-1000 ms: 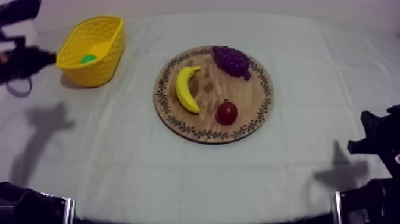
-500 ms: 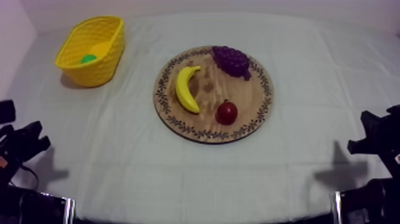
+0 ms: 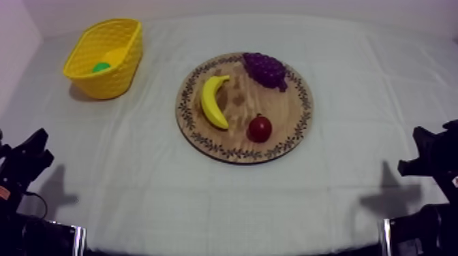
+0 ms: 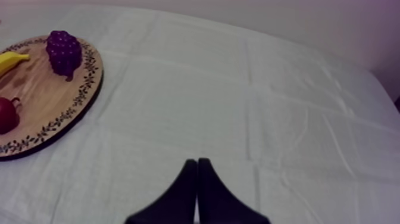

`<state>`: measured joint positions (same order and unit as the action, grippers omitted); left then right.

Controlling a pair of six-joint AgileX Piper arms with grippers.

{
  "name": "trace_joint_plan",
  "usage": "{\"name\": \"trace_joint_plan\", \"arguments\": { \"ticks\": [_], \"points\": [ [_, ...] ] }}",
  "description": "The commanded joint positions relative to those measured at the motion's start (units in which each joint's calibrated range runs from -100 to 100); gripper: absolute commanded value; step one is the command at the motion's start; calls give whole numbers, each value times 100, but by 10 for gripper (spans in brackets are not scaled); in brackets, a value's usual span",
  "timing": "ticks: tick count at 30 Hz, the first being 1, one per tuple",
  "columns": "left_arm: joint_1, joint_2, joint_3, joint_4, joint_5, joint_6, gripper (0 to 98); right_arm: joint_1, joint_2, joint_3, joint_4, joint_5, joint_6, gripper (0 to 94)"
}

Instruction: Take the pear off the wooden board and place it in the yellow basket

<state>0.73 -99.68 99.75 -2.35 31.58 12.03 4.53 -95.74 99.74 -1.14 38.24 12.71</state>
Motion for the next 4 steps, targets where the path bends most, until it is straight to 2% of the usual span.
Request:
{"name": "trace_joint_plan", "arguments": {
  "ticks": [1, 4],
  "points": [
    [3, -6, 1, 1, -8, -16, 0, -1, -2, 4, 0, -1, 0, 3],
    [3, -6, 2, 3, -11, -62, 0, -1, -2, 4, 0, -1, 0, 3]
  ]
}}
